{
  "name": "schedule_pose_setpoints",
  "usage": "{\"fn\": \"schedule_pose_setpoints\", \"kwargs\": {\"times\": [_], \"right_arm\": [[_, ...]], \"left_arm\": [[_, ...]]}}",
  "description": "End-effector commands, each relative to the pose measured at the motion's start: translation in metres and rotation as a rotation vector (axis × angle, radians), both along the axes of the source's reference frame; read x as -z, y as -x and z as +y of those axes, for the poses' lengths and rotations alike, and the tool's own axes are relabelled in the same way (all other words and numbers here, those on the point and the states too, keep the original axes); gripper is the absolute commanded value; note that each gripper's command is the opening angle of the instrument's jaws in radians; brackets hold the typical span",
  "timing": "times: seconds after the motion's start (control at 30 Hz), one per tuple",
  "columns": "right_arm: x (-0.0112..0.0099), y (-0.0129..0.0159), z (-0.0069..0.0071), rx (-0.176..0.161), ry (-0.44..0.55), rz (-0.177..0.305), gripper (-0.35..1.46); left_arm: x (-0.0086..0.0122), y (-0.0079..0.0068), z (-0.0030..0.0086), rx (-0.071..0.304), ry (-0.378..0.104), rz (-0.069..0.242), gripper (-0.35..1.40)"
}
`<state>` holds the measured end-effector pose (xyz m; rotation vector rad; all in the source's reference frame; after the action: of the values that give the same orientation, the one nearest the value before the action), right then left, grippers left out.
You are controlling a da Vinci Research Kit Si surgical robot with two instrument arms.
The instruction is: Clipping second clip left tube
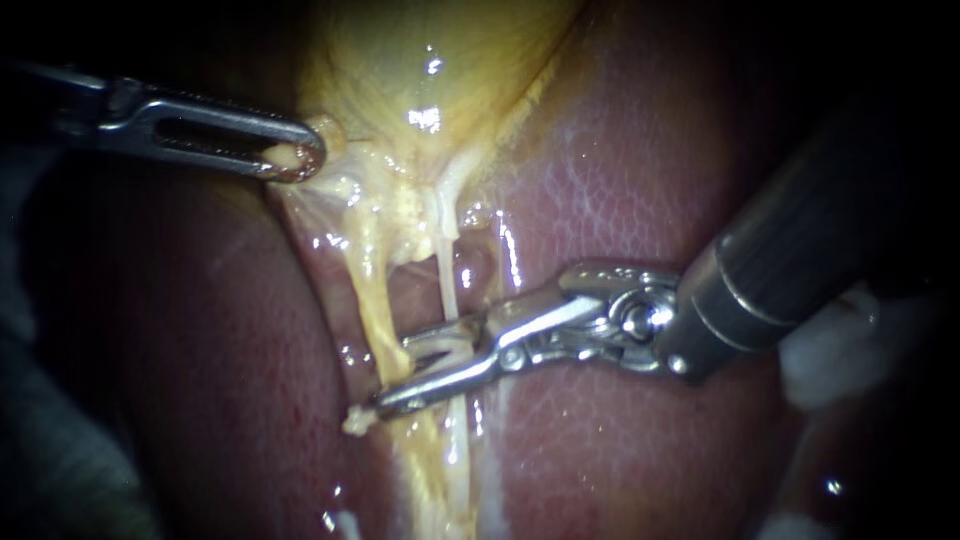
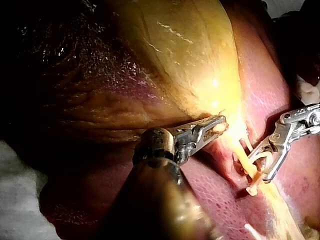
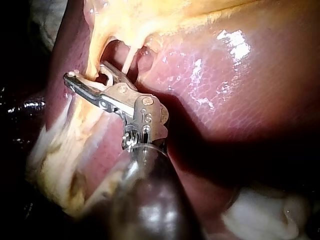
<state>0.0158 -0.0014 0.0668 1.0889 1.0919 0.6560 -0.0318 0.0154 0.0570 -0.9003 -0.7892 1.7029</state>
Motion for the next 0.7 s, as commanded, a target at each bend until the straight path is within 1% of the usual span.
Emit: {"fn": "schedule_pose_setpoints", "kwargs": {"times": [0.03, 0.23, 0.4, 0.7], "right_arm": [[0.0, -0.0001, 0.0, 0.0, 0.0, 0.0, 0.49], [0.0, -0.0003, -0.0001, -0.001, 0.0, -0.001, 0.49], [0.0, -0.0014, -0.0004, -0.009, -0.001, 0.007, 0.49], [0.0003, -0.0034, -0.0007, -0.033, -0.011, 0.035, 0.49]], "left_arm": [[0.0, 0.0, 0.0, 0.0, 0.0, 0.0, -0.35], [0.0, 0.0, 0.0, 0.0, 0.0, 0.0, -0.35], [0.0, 0.0, 0.0, 0.0, 0.0, 0.0, -0.35], [0.0, 0.0, 0.0, 0.0, 0.0, 0.0, -0.35]]}}
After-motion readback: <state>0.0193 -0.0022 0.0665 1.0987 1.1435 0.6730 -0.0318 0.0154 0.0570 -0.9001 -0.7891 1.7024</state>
